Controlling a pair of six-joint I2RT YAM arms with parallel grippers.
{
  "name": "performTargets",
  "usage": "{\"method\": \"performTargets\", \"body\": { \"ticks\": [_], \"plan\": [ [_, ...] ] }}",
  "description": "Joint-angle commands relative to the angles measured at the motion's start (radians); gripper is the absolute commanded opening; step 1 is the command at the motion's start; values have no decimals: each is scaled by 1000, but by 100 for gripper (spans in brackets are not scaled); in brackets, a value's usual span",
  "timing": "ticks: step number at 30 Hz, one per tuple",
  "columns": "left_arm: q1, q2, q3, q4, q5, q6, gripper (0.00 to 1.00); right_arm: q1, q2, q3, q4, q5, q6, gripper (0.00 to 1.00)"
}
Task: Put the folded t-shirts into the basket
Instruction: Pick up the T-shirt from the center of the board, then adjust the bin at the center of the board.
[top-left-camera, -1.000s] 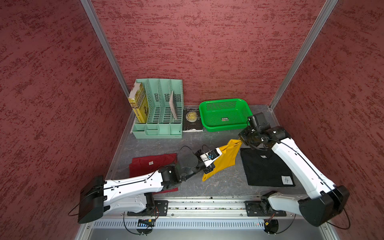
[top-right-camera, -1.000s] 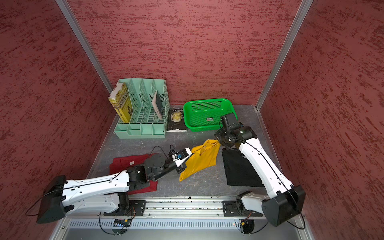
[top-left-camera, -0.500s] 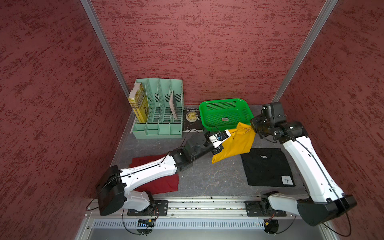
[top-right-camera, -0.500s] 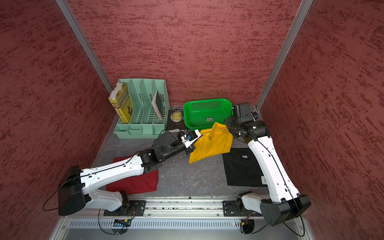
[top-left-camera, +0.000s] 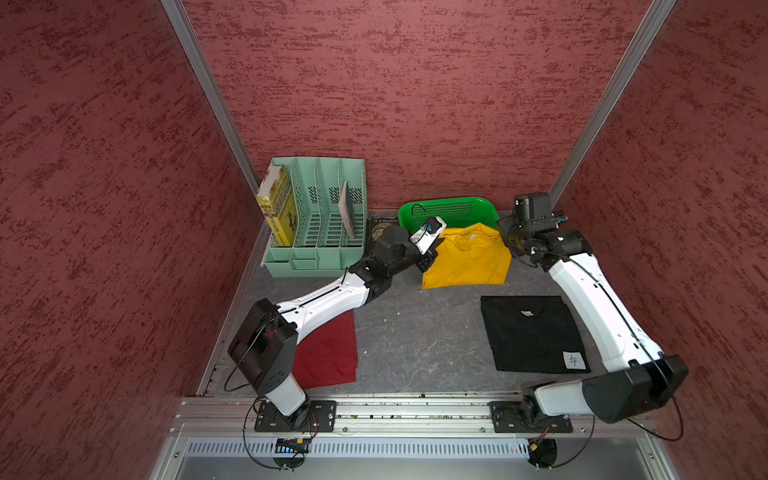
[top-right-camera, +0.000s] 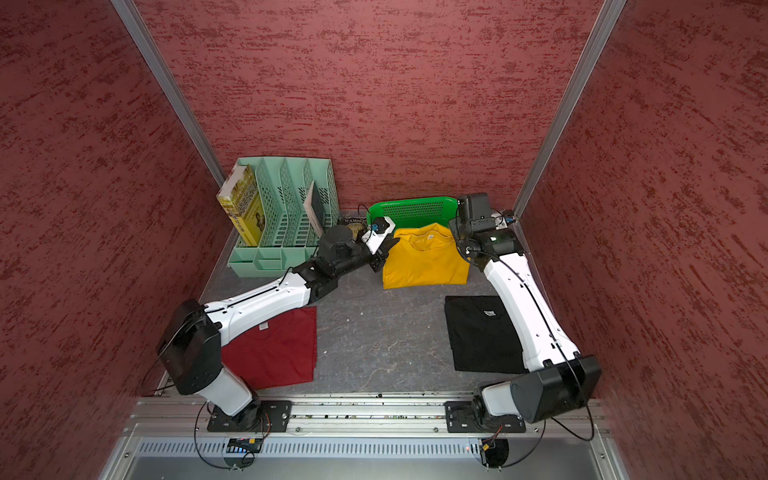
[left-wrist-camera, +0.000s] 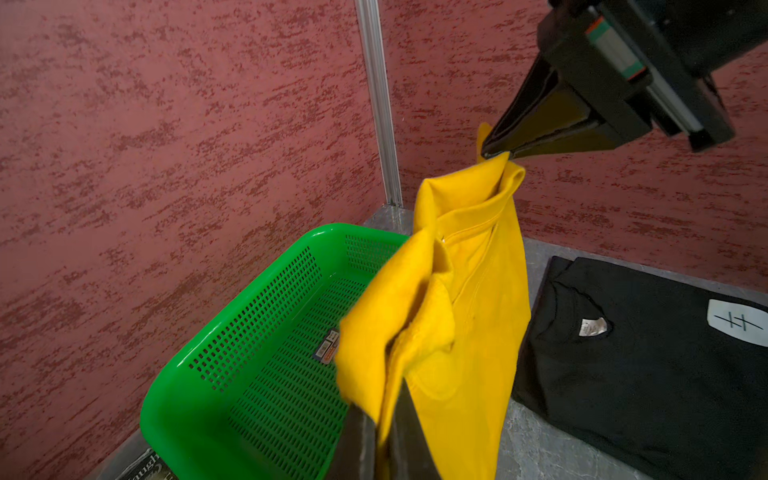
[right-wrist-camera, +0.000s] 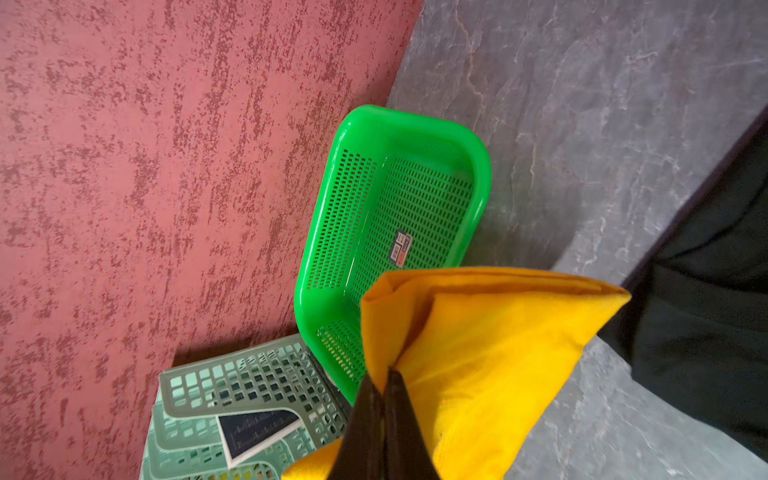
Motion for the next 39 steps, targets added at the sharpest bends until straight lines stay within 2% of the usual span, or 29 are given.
{"method": "performTargets", "body": {
  "ticks": [1,4,8,13,18,21,30,35,39],
  "plan": [
    [46,50,82,-24,44,-74,0,-9,62,14,136,65,-16,0],
    [92,135,151,-72,83,-129,0,-10,150,62,148,95,-31,0],
    [122,267,282,-239,105,-135,0,-11,309,162,131,104,-52,0],
    [145,386,365,-350,79,-192,0,-20,553,366,-23,91,-95,0],
    [156,477,488,-545,62,-219,0,-29,657,414,-84,59,-95,0],
    [153,488,480,-583,63,-220,0,-34,700,433,-160,54,-94,0],
    [102,427,350,-584,161,-201,0,-39,636,355,-205,28,-141,0],
    [71,391,286,-584,223,-220,0,-41,559,250,-206,-25,-161,0],
    [20,324,204,-546,211,-227,0,-40,480,178,-218,-48,-178,0]
  ]
}}
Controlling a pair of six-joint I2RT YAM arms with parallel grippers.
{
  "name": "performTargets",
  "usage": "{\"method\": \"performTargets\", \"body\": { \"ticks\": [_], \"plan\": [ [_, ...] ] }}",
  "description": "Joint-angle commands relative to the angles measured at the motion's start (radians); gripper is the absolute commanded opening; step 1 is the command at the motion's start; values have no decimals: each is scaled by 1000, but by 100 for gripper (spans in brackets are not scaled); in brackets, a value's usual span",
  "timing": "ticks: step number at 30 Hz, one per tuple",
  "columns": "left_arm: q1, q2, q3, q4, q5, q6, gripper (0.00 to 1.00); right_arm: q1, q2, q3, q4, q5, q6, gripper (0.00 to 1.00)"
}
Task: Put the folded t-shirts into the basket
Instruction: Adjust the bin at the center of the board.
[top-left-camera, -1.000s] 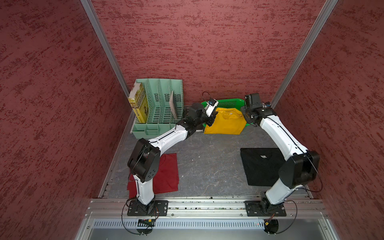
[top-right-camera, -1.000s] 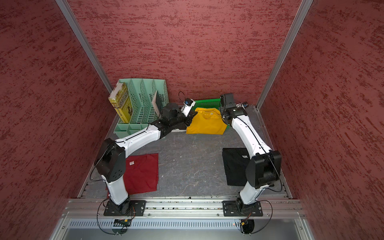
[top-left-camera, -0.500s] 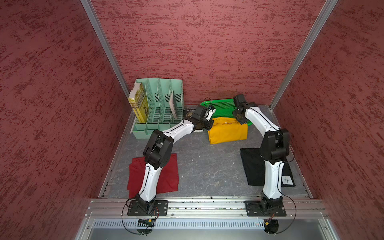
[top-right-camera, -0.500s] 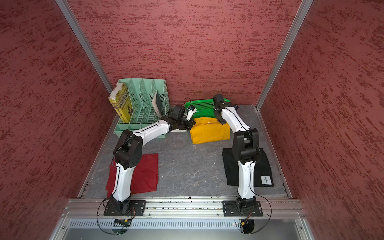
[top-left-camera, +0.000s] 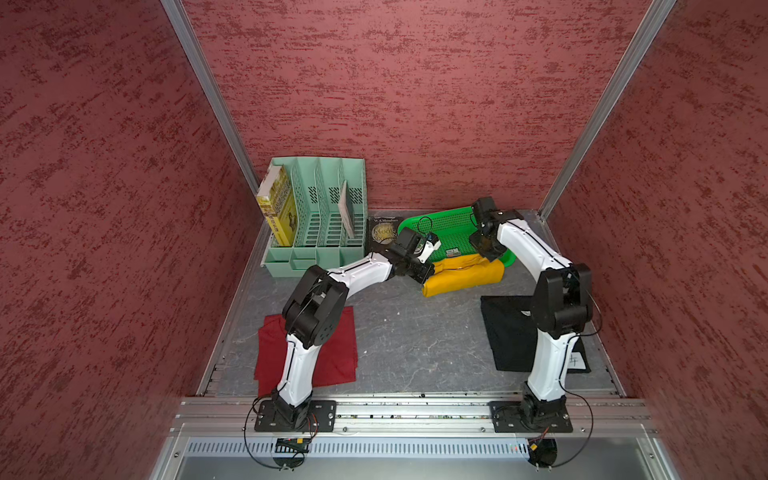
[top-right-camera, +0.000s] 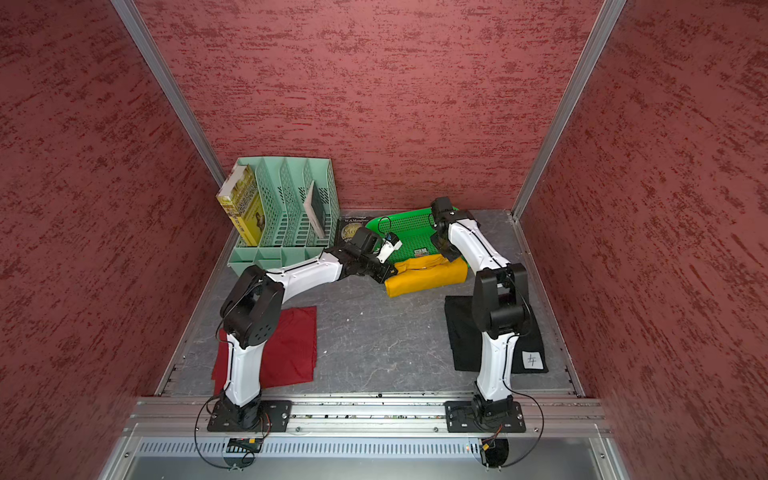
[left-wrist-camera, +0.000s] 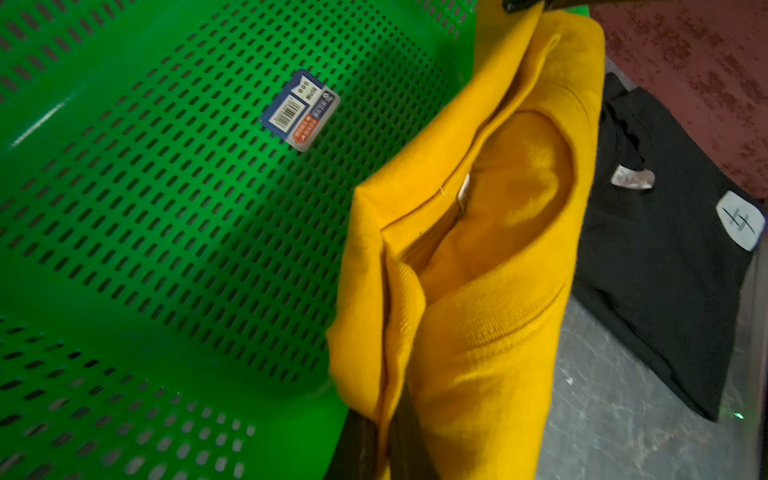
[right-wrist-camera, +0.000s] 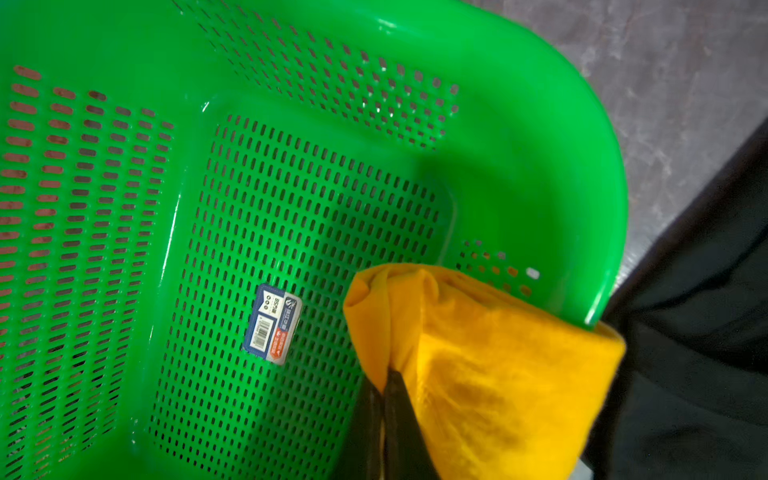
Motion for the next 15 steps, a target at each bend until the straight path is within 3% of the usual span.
{"method": "performTargets", "body": {
  "ticks": [1,7,15],
  "plan": [
    [-48,-75,-66,4,25,-13,0,-8,-102,-50,-33,-28,-27,0],
    [-129,-177,-202,86,-11,-40,0,-7,-291,-194,0,-45,-16,0],
    [-233,-400,-289,141,-96,-54,0,-7,-515,-228,-52,-54,-15,0]
  ]
}}
